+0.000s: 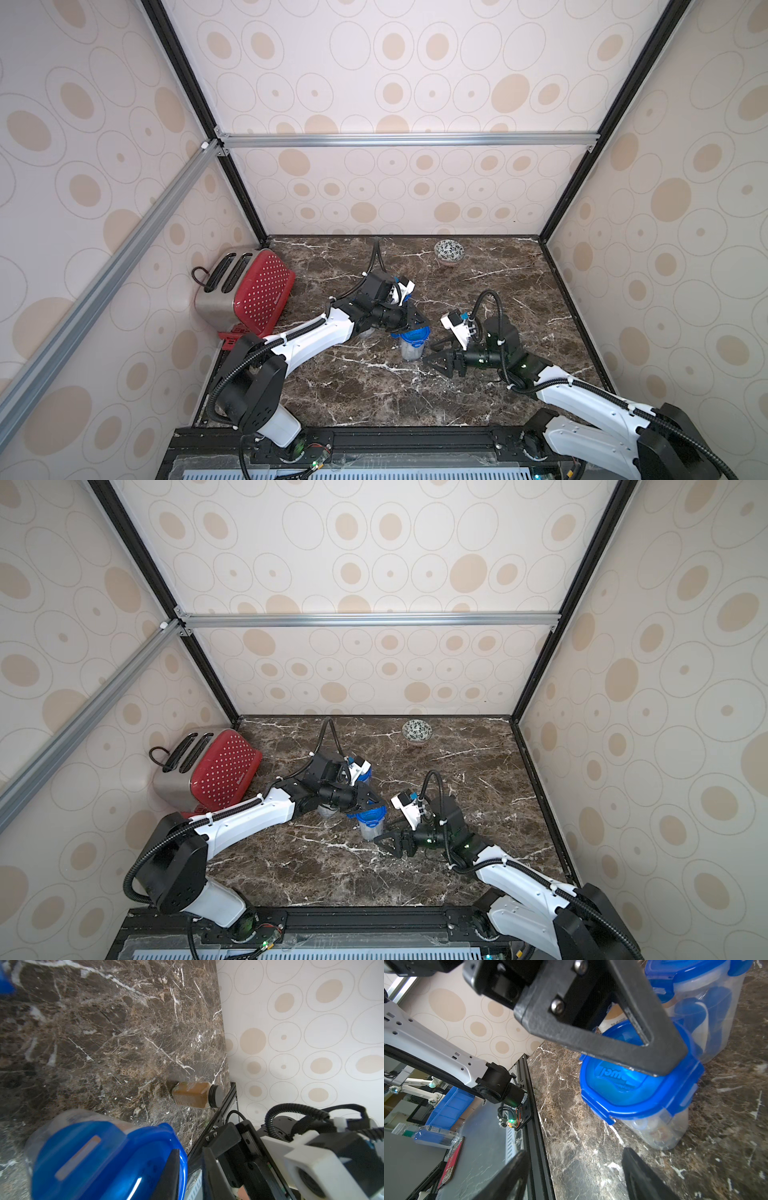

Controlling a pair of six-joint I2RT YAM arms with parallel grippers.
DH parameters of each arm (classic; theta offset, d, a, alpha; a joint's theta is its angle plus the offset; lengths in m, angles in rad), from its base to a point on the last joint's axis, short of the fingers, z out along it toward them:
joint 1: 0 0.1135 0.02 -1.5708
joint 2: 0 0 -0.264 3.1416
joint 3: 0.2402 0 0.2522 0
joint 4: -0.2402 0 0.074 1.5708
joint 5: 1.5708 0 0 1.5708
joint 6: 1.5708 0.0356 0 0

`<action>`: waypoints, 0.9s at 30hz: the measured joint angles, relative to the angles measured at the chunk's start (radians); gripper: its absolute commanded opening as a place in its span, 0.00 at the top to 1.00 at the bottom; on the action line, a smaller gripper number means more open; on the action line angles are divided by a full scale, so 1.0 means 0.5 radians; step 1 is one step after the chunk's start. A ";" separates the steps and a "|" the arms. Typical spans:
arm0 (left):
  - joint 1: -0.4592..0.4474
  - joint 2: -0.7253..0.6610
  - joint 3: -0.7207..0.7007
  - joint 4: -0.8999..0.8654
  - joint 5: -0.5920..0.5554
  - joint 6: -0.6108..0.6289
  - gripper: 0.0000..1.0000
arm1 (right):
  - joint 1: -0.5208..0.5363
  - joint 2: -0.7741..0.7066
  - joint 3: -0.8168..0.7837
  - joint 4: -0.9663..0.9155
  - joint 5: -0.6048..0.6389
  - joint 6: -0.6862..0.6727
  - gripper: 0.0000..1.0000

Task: Take out toiletry kits
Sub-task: Unfasten the latch on the container.

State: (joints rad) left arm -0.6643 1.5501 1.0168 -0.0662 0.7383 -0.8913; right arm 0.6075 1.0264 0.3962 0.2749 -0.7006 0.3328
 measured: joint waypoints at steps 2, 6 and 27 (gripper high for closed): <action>0.000 0.001 -0.016 0.039 0.005 -0.015 0.80 | 0.000 0.008 0.000 0.002 -0.005 -0.002 0.27; 0.000 0.002 -0.069 0.143 0.021 -0.039 0.82 | 0.000 0.020 0.000 0.008 -0.012 -0.002 0.31; 0.001 0.009 -0.298 0.568 0.085 -0.111 0.95 | 0.136 0.170 -0.148 0.458 -0.008 0.157 0.32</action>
State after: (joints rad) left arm -0.6640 1.5547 0.8677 0.2180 0.7811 -0.9466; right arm 0.6754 1.1114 0.3222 0.5037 -0.7048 0.4114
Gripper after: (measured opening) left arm 0.061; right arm 0.680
